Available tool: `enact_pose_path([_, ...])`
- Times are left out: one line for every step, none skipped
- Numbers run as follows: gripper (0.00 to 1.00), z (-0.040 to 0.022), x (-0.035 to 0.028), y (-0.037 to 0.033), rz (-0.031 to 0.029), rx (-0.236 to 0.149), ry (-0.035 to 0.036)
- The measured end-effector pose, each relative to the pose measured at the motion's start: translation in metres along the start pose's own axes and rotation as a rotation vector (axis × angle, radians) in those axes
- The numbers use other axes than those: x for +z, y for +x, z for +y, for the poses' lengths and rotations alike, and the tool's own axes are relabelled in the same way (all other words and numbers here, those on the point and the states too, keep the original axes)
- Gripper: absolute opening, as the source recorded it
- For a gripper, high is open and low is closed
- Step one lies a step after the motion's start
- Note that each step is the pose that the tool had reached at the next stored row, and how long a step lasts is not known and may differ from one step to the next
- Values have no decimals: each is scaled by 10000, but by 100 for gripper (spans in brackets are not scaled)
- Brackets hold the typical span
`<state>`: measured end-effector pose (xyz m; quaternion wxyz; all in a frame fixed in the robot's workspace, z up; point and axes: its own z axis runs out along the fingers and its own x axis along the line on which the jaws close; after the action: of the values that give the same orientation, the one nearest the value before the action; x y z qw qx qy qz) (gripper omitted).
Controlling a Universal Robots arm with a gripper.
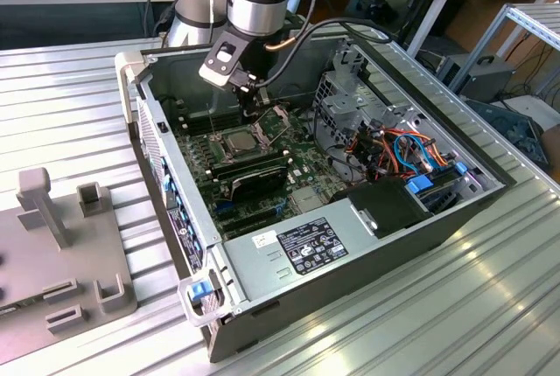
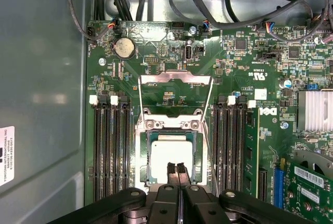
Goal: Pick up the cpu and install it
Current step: 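Close the cpu cover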
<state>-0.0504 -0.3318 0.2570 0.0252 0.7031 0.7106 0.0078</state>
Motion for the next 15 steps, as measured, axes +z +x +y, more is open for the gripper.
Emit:
enact_pose_path([11, 1, -20, 0, 1, 0, 0])
enact_pose_path([11, 3, -56, -1, 1, 0, 0])
enact_pose_path([11, 3, -71, -2, 1, 0, 0])
enact_pose_path([11, 3, -76, -2, 2, 0, -1])
enact_pose_path([11, 4, -75, -2, 3, 0, -1])
enact_pose_path([11, 4, -75, -2, 4, 0, -2])
enact_pose_path([11, 4, -76, -2, 2, 0, -1])
enact_pose_path([11, 4, -77, -2, 1, 0, 0])
enact_pose_path([11, 4, -77, -2, 2, 0, -1])
enact_pose_path([11, 4, -77, -2, 2, 0, -1])
enact_pose_path([11, 4, -78, -2, 1, 0, -1])
enact_pose_path([11, 4, -78, -2, 1, 0, 0])
enact_pose_path([11, 4, -79, -2, 1, 0, -1])
enact_pose_path([11, 4, -85, -3, -3, 0, 2])
enact_pose_path([11, 4, -91, -3, -1, 0, 1])
